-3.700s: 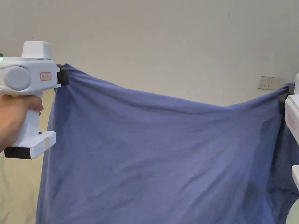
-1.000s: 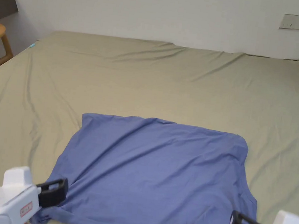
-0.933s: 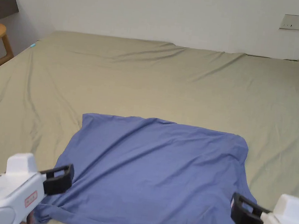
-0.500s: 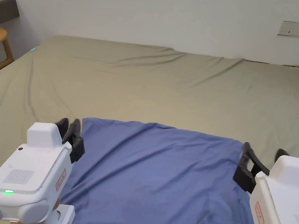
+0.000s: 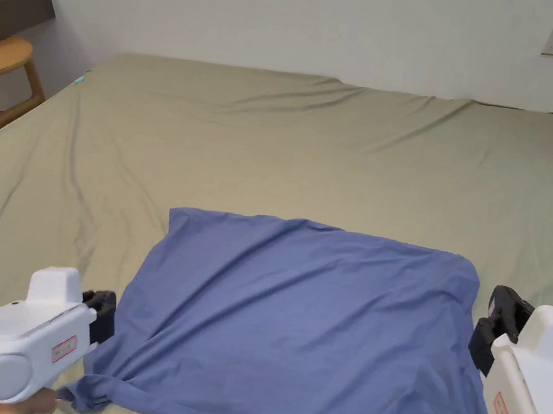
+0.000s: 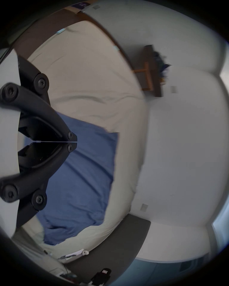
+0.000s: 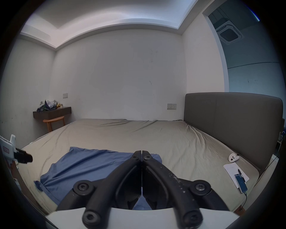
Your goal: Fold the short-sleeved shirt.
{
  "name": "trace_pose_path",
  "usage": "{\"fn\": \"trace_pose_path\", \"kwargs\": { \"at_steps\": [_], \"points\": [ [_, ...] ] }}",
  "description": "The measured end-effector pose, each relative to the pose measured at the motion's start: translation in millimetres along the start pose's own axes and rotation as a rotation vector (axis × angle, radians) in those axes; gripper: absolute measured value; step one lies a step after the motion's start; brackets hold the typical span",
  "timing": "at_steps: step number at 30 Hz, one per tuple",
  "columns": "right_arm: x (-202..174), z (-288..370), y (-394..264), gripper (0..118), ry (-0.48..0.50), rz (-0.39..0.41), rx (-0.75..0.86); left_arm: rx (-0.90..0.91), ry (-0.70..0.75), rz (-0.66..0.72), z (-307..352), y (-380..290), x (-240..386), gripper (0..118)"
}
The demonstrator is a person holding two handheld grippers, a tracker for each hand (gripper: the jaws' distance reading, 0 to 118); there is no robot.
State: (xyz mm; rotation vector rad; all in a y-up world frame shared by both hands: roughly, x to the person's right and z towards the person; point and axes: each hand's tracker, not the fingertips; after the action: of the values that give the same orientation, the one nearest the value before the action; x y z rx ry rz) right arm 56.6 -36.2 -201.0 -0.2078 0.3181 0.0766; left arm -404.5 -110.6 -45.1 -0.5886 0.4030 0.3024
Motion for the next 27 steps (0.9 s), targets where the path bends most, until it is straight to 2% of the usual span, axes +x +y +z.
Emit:
{"fn": "trace_pose_path", "kwargs": {
  "at_steps": [2, 3, 4, 5, 8, 9, 10, 12, 14, 17, 18, 19, 20, 21, 23, 27],
  "points": [
    [1.7, -1.1, -3.4, 1, -0.003, 0.001, -0.011, -0.089, 0.049, 0.021, -4.1, -12.3, -17.7, 0],
    [2.8, -1.7, -5.1, 1, 0.001, -0.002, -0.02, -0.136, 0.049, 0.019, -7.1, -19.0, -27.1, 4],
    [2.4, -1.3, -6.4, 1, 0.0, -0.003, -0.026, -0.151, 0.061, 0.032, -9.4, -26.8, -35.5, 17],
    [2.6, -1.6, -7.6, 1, -0.002, -0.002, -0.029, -0.163, 0.073, 0.032, -11.9, -32.4, -40.4, 40],
    [3.0, -2.8, -11.0, 1, -0.005, 0.002, -0.043, -0.263, 0.076, 0.009, -25.2, -48.9, -50.4, 72],
    [3.1, -3.4, -12.3, 1, -0.007, 0.006, -0.05, -0.265, 0.081, 0.019, -29.6, -55.1, -52.2, 106],
    [3.7, -4.1, -13.8, 1, -0.007, 0.009, -0.055, -0.265, 0.081, 0.025, -24.5, -53.3, -42.5, 118],
    [4.3, -4.3, -16.9, 1, -0.007, 0.009, -0.066, -0.254, 0.09, 0.027, -27.5, -59.3, -37.4, 114],
    [5.7, -5.1, -20.6, 1, -0.012, 0.005, -0.077, -0.254, 0.089, 0.026, -40.3, -68.8, -36.3, 100],
    [9.1, -4.7, -28.5, 2, -0.015, 0.002, -0.112, -0.278, 0.065, 0.008, -54.5, -79.6, -30.2, 40],
    [12.0, -3.8, -32.4, 2, -0.017, -0.002, -0.127, -0.288, 0.044, -0.009, -60.8, -82.4, -28.8, 29],
    [15.2, -2.9, -37.4, 2, -0.021, -0.003, -0.147, -0.261, 0.063, -0.033, -57.8, -83.2, -23.7, 24],
    [16.8, -1.3, -42.7, 3, -0.033, -0.008, -0.173, -0.252, 0.064, -0.049, -55.4, -82.2, -20.8, 14],
    [20.0, -0.1, -50.6, 8, -0.047, -0.013, -0.207, -0.256, 0.046, -0.046, -53.6, -80.2, -20.1, 9],
    [29.1, 0.1, -71.1, 25, -0.052, -0.027, -0.298, -0.253, 0.058, -0.053, -51.2, -78.4, -17.8, 8],
    [43.2, -9.2, -129.7, 95, -0.072, -0.047, -0.561, -0.233, 0.057, -0.075, -50.6, -75.2, -23.3, 8]
  ]
}}
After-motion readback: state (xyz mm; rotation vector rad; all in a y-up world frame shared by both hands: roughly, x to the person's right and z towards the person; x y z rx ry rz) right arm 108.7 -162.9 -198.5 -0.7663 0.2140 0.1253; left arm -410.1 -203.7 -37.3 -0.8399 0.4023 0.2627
